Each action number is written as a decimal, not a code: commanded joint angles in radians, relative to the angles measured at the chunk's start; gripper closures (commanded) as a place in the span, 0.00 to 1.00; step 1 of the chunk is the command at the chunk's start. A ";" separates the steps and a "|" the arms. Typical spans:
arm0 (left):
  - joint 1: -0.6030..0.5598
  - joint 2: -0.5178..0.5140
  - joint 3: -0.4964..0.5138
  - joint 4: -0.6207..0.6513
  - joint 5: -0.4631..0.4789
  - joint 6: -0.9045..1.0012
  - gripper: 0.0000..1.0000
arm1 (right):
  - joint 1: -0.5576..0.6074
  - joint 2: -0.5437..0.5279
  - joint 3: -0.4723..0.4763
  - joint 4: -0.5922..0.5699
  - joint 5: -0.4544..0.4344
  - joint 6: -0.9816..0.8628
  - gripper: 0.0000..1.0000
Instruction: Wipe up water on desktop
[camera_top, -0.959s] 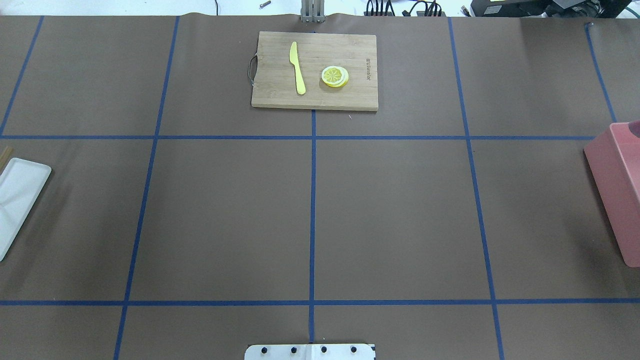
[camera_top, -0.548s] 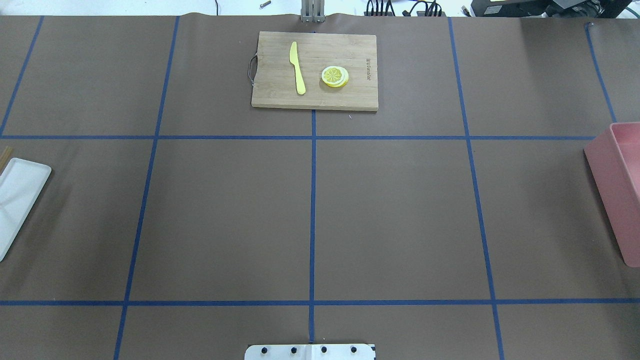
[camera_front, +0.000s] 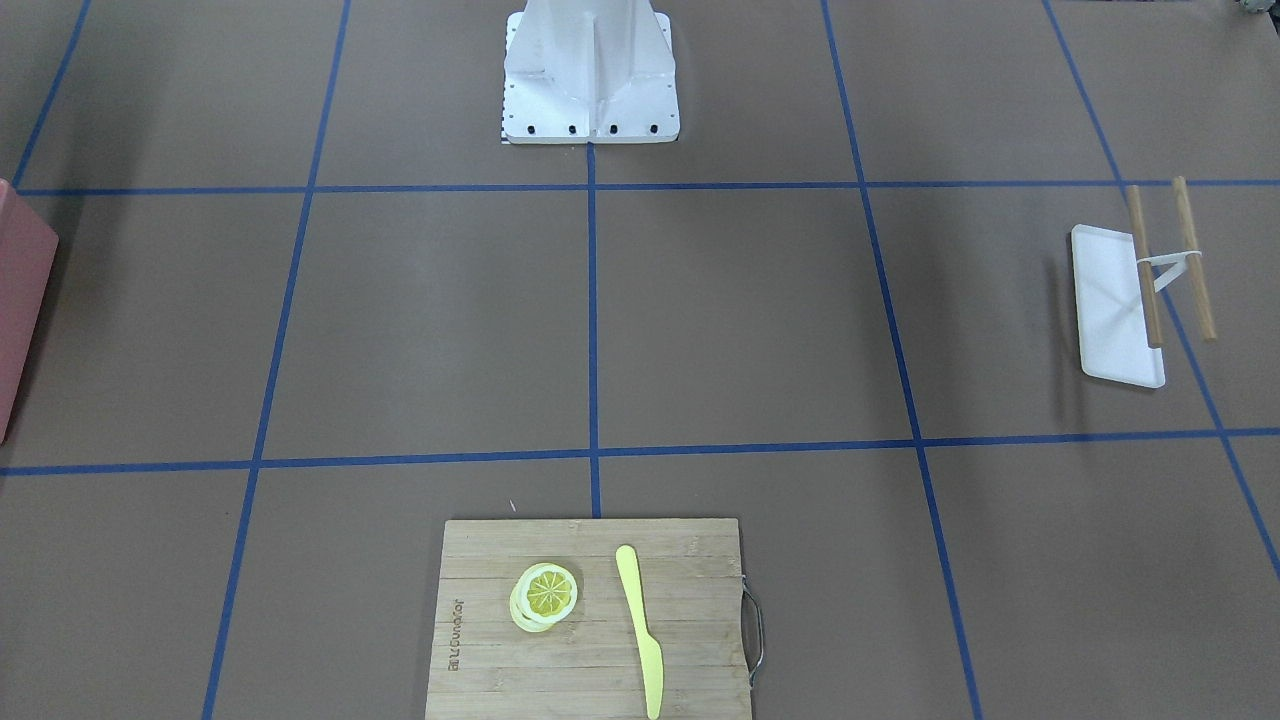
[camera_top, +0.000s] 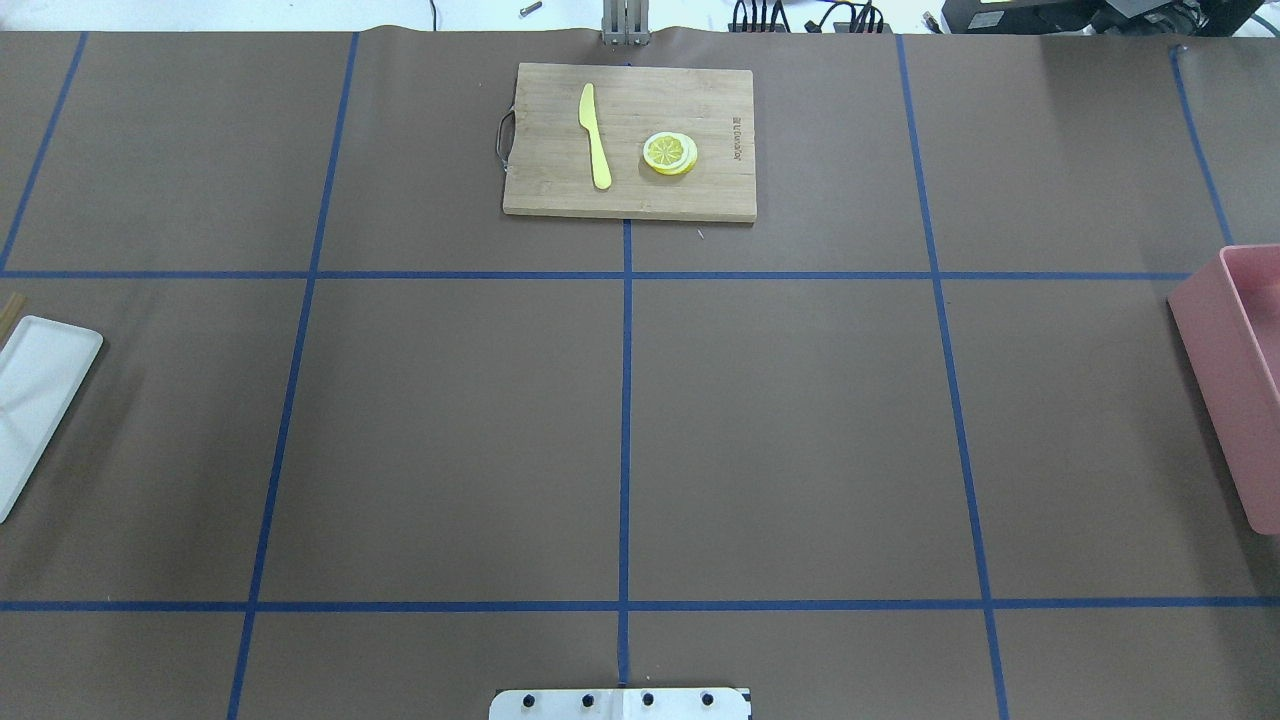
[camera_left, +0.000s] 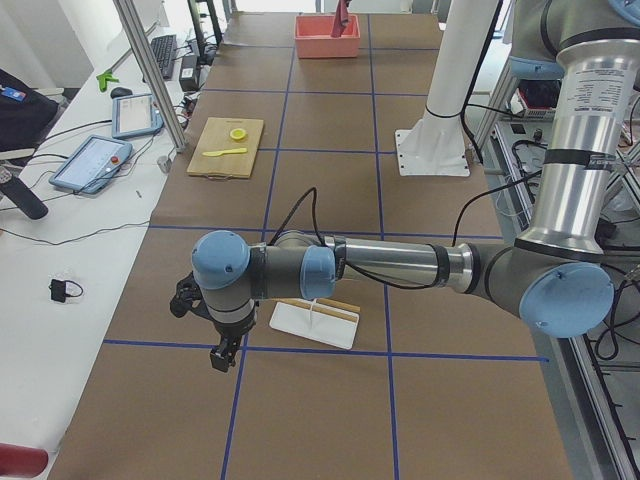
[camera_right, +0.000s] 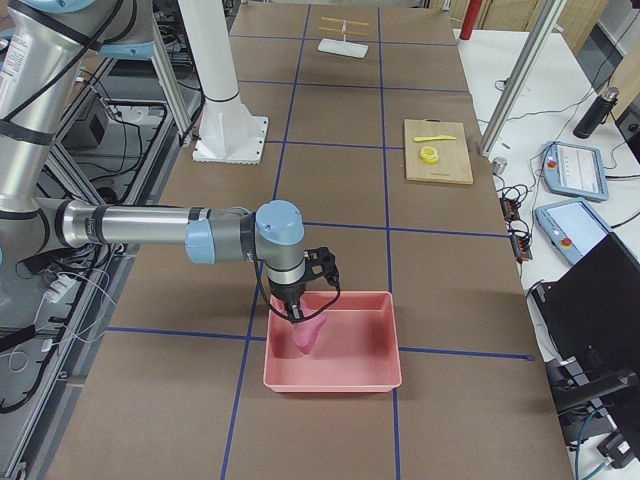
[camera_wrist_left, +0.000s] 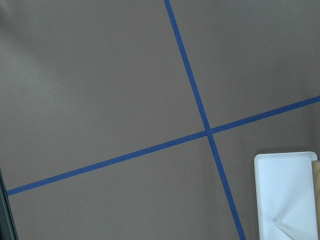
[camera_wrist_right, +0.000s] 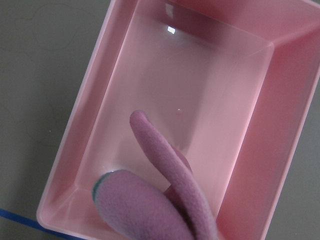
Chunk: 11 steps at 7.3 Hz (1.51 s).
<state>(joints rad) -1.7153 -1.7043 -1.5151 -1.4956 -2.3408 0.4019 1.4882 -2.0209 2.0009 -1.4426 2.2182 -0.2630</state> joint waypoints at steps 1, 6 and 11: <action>0.000 0.002 0.003 -0.003 0.000 0.000 0.01 | 0.001 -0.041 -0.004 0.048 0.002 -0.002 0.49; 0.002 0.009 0.050 -0.006 0.002 0.000 0.01 | 0.079 0.103 -0.115 0.051 -0.008 0.013 0.00; 0.000 0.046 0.036 0.006 0.000 0.002 0.01 | 0.081 0.322 -0.190 -0.138 -0.103 0.229 0.00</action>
<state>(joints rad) -1.7150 -1.6617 -1.4761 -1.4995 -2.3397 0.4042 1.5688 -1.8011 1.8416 -1.4638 2.1088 -0.1133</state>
